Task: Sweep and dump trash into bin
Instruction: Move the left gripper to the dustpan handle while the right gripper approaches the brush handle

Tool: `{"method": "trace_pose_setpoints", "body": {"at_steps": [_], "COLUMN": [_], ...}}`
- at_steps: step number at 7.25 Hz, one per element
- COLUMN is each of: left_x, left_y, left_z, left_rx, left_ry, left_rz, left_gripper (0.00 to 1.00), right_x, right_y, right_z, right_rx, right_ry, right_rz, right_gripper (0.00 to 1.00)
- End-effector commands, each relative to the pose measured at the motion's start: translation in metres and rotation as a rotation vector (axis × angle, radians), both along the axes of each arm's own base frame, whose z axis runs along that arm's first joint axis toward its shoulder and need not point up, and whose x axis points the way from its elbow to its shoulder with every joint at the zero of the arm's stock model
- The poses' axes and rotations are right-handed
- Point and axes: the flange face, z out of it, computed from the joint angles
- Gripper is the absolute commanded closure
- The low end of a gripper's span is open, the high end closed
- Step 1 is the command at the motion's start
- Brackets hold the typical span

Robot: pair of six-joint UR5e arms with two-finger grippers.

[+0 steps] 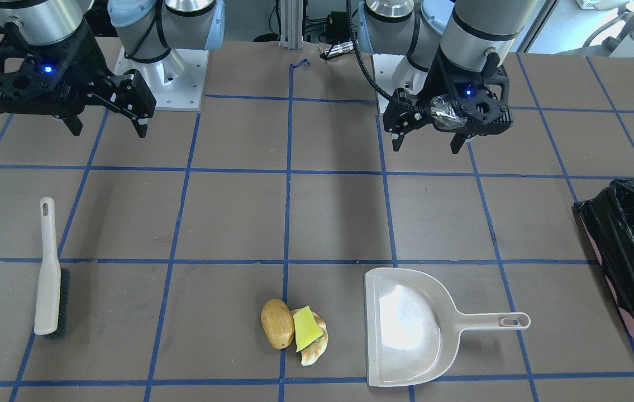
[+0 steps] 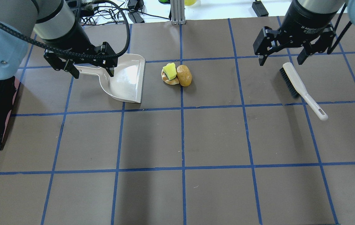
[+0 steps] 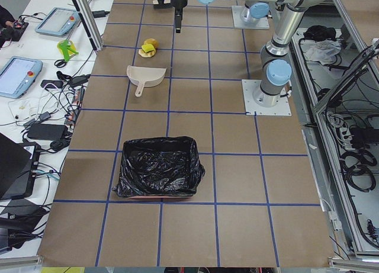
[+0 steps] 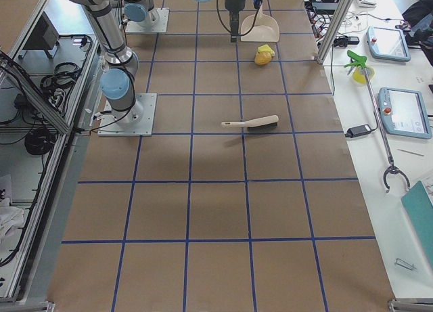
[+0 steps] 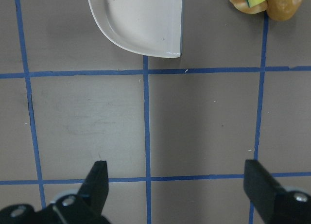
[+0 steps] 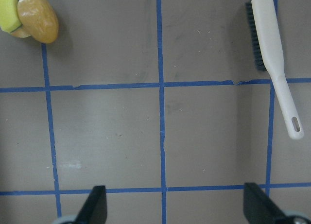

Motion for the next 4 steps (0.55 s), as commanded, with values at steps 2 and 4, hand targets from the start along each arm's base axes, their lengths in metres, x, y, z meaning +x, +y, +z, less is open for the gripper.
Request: {"method": "trace_pose_setpoints", "body": {"at_steps": [2,4], "left_x": [0.0,0.013], "left_y": [0.004,-0.009], "left_z": [-0.003,-0.011], "left_rx": [0.007,0.012], "left_ry": [-0.003,-0.006], "left_rz": [0.0,-0.035], "left_gripper": [0.0,0.0], "right_x": [0.0,-0.001], "right_y": [0.0,-0.007], "right_z": [0.001,0.0], "right_rx": [-0.007,-0.035], "right_ry": [-0.001,-0.002], "right_rz": [0.0,0.001], "right_gripper": [0.0,0.0]}}
